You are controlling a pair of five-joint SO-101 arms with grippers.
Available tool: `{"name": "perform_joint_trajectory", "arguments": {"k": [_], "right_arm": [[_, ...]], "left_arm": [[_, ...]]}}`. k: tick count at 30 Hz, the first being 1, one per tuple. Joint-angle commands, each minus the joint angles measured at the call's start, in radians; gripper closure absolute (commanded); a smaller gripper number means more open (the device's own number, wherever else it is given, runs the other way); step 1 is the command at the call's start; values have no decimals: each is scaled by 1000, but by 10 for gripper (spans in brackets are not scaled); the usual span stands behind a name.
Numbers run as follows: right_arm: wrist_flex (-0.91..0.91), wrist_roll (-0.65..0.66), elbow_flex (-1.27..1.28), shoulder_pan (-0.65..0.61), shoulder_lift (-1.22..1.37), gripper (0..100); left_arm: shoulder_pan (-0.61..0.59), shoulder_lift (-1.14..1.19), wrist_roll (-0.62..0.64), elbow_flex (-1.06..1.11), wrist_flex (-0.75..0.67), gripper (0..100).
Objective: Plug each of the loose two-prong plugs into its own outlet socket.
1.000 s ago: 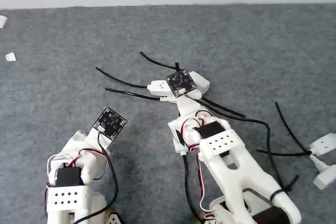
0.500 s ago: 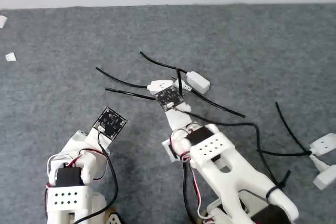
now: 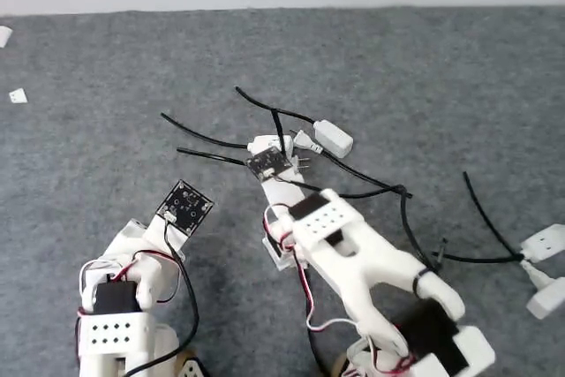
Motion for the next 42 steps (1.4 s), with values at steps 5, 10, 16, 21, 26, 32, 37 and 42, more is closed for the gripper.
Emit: {"name": "perform_joint_trajectory", "arguments": {"k": [5,10,16,21,26,32,37,42], "right_arm": [[81,44,-55,268,-200,991],[189,190,-46,616,-452,991],[102,296,26,941,-421,987],[-4,321,5,1092,-236,970],[47,319,-104,1152,-107,759],[219,282,-272,1056,-117,842],[269,221,-361,888,-150,915],[64,221,-362,705,-108,853]], "left_arm": [[6,-14,8,-8,2,988],[6,-14,6,-8,2,988],[6,-14,6,-8,2,987],[6,-14,6,-8,2,987],[6,-14,6,-8,2,987],[6,-14,6,-8,2,987],[6,-14,6,-8,2,987],[6,-14,6,-8,2,987]]}}
